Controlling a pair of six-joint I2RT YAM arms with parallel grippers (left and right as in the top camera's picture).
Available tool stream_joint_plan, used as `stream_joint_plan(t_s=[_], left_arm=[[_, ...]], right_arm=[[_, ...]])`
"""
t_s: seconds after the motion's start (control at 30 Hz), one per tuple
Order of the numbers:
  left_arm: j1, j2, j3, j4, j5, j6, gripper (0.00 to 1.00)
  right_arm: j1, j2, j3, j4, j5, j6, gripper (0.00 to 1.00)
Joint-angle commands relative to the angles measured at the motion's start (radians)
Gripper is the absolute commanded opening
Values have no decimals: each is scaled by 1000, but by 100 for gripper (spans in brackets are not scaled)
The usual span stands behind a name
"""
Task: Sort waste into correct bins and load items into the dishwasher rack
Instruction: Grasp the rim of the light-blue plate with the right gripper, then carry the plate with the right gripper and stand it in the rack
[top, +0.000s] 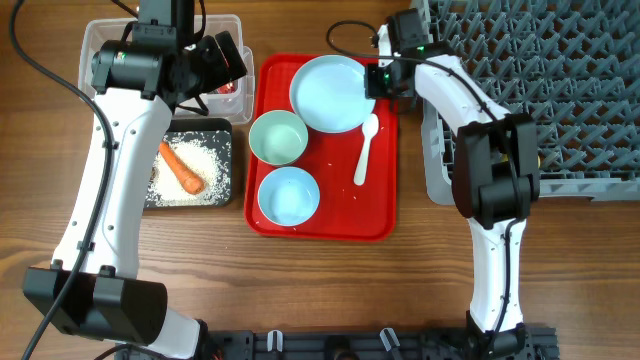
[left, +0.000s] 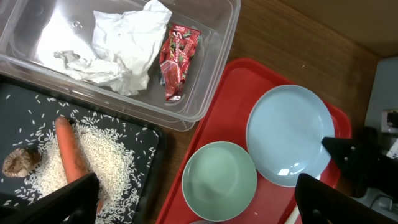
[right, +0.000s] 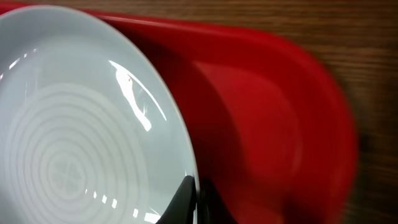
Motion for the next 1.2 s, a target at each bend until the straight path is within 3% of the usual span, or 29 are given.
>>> stream_joint_plan(t_s=[0.0, 0.33, 0.43, 0.67, 0.93, 1.17], left_arm=[[3, -3, 12, 1, -13, 1, 100], [3, -3, 12, 1, -13, 1, 100], [3, -3, 12, 1, -13, 1, 100], [3, -3, 12, 1, -13, 1, 100], [3, -3, 12, 1, -13, 1, 100], [3, -3, 12, 1, -13, 1, 100]], right_arm=[[-43, -53, 32, 4, 29, -19, 4], [-63, -343, 32, 26, 69, -71, 4], [-63, -415, 32, 39, 255, -70, 4], [-76, -493, 31, 68, 1103, -141, 4], [-261, -492, 31, 90, 1136, -201, 4], [-401, -487, 29, 66, 959, -204, 4]])
